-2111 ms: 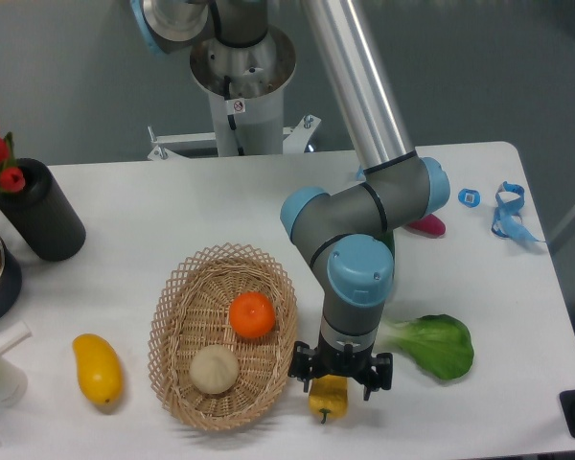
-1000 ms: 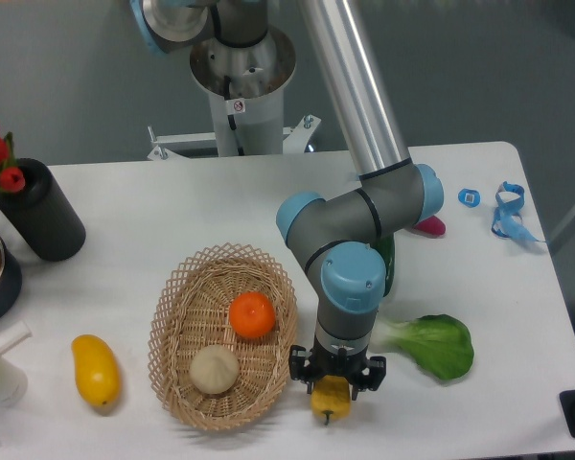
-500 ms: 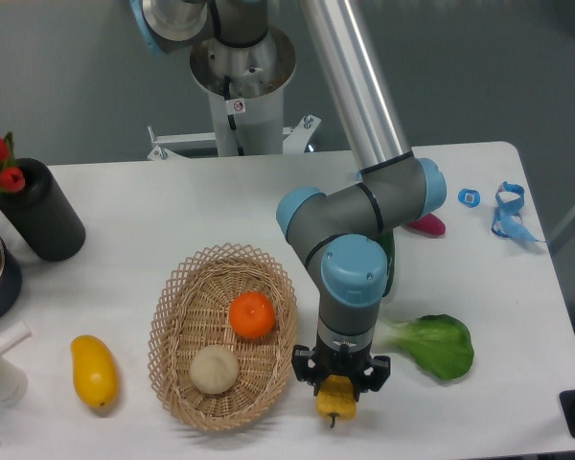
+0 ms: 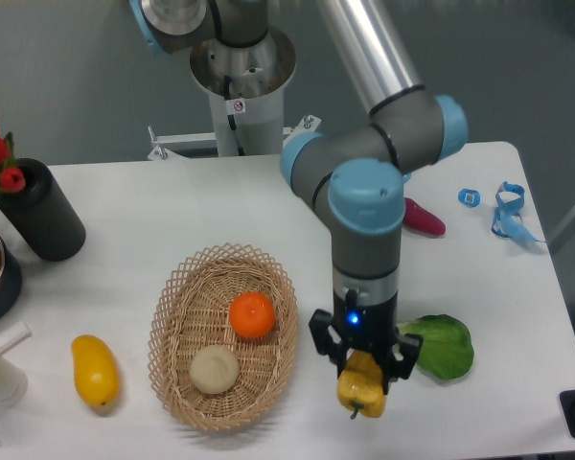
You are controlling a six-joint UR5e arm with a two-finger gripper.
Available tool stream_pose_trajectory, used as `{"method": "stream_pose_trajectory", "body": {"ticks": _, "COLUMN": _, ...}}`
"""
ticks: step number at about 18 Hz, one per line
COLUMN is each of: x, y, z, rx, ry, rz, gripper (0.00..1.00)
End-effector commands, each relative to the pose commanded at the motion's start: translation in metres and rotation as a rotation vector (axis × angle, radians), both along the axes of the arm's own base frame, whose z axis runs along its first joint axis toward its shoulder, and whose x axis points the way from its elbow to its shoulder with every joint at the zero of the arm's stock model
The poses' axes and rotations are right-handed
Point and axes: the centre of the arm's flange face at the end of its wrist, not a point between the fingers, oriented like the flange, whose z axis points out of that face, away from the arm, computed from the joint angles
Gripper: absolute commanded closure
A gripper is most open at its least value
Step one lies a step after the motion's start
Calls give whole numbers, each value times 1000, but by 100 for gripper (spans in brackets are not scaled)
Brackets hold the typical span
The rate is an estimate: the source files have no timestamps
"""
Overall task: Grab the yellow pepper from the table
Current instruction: 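Lift the yellow bell pepper up off the table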
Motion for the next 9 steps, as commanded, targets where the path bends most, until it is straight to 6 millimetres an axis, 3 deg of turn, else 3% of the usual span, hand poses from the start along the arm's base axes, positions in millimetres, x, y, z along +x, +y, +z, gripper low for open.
{"method": "stream_pose_trajectory", "body": {"ticks": 5, "x": -5, "y": -9, "z": 3, "rx": 16, "ry": -11, "rz": 3, "gripper": 78}}
{"method": "stream_pose_trajectory", "body": {"ticks": 9, "x": -3, "y": -14, "z": 18, "rx": 31, "ry": 3, "rz": 7, "gripper": 78}}
